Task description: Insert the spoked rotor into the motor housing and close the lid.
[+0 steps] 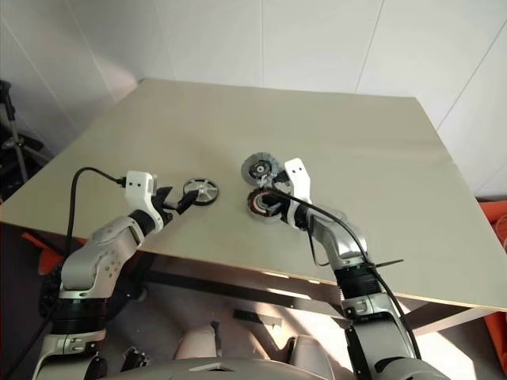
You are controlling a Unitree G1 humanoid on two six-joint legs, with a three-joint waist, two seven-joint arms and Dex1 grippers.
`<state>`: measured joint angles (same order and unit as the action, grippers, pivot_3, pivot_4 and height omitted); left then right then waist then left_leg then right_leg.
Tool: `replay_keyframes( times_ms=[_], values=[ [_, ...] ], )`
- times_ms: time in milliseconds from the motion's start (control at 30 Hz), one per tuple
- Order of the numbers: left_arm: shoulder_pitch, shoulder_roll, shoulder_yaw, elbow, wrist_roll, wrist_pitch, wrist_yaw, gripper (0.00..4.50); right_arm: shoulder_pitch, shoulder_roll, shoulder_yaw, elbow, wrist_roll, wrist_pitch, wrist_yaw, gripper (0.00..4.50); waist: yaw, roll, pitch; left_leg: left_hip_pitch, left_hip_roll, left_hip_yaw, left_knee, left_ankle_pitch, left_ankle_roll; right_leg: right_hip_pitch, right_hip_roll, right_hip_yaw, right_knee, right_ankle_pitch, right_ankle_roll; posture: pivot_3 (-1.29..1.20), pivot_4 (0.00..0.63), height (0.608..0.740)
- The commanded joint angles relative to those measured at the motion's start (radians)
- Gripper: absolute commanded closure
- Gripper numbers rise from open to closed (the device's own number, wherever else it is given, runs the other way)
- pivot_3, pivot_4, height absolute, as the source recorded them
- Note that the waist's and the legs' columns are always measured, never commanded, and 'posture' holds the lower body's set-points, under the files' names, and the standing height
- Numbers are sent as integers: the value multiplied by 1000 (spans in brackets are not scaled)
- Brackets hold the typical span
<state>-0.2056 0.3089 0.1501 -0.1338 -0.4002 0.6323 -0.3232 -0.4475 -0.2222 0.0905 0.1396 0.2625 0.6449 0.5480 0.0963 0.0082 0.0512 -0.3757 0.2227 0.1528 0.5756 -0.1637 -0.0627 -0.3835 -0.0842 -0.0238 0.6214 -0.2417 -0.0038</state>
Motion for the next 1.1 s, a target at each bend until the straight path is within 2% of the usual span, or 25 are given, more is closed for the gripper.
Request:
replay_keyframes(
  times_ms=[33, 333, 567, 733, 933, 1100],
  values=[
    [-20, 8, 2, -29, 0, -15, -9, 0, -44, -11, -31, -91, 31, 18, 4, 4471, 0, 0, 0, -1, 0, 0, 0, 0, 0, -1, 0, 0, 0, 0, 0, 0, 0, 740],
    [-22, 8, 2, -24, 2, -16, -10, 0, -4, 3, 3, -90, 27, 34, 5, 4471, 0, 0, 0, -1, 0, 0, -1, 0, 0, -1, 0, 0, -1, 0, 0, 0, 0, 740],
    [-12, 11, 7, -36, 1, -14, -9, 0, 61, 25, 40, 49, -22, -32, -10, 4471, -3, -2, -1, 3, 0, 0, -1, 0, 0, 2, 0, 0, 0, 0, 0, 0, 0, 740],
    [-8, 15, 10, -38, 1, -13, -9, 0, 10, 10, -4, 9, 7, -28, -9, 4471, -2, -2, -1, 8, 0, 0, -1, -2, 4, 8, 0, 0, -1, -4, 7, 0, 0, 740],
    [-21, 3, 29, -22, 4, 14, 38, 0, -68, -20, -112, -111, 90, 41, -19, 4471, 0, -1, 0, 5, 0, 0, -1, -2, 3, 6, 0, 0, -1, 0, 1, 0, 0, 740],
    [-57, 15, 49, 5, -7, 74, 60, 0, -99, -95, -160, -127, 72, 72, -49, 4471, 2, -1, -1, 4, 0, 0, -3, 0, 0, 3, 1, 0, -2, 0, 0, 0, 0, 740]
  ],
)
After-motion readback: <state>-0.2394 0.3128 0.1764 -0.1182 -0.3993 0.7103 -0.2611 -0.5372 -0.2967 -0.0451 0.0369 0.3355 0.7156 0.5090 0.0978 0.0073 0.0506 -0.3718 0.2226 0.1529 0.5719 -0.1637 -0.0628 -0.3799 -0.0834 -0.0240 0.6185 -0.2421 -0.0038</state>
